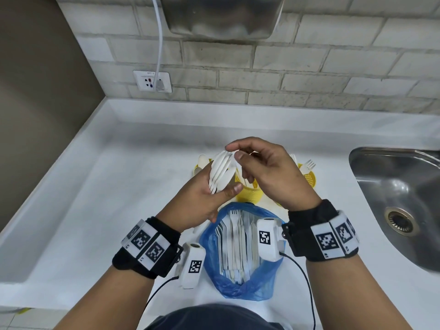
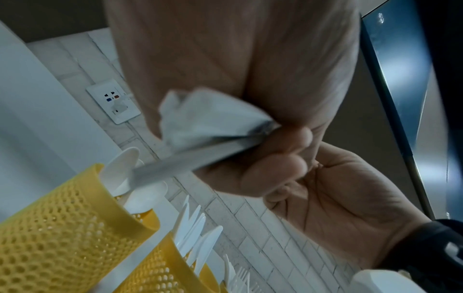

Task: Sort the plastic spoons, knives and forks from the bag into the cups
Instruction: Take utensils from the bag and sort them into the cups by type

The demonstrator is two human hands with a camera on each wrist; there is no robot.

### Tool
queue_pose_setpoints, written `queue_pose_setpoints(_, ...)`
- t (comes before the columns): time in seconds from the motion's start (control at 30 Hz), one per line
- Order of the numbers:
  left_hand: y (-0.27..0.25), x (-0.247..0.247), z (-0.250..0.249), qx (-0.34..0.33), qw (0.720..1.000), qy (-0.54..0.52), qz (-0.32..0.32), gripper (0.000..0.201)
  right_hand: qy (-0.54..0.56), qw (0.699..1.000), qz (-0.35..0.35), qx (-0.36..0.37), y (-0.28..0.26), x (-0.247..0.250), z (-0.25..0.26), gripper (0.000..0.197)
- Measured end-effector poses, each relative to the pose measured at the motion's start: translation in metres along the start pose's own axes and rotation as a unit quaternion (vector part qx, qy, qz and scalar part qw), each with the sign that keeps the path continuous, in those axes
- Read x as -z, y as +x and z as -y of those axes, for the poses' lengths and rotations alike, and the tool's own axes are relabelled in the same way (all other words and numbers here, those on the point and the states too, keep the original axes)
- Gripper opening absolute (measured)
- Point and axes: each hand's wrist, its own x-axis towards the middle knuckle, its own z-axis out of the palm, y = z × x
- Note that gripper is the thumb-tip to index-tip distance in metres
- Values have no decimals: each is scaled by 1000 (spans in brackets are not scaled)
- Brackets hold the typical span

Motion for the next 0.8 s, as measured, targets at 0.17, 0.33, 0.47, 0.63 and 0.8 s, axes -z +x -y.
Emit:
queue_pose_setpoints(0.17,-2,0,-2,-7,1000,1,28,21,-11,1000,10,23,2,-1,-6,12)
queue_pose_setpoints(0.33,-3,0,-1,7,1000,-5,28,27,11,994,-106,39,4,-7,-11,14)
queue_pose_setpoints(0.47,-5,0,1,11,999,0,34,38,123,967,-223,13,8,-1,-11,17)
queue_pose_setpoints(0.63,-3,-1,1,11,999,-31,2,28,251,910,-331,-17,9,15,-4,17)
queue_pose_setpoints(0.8,1,-1,3,4,999,-48,-15,21,145,959,-243,19,-3,5,-6,12)
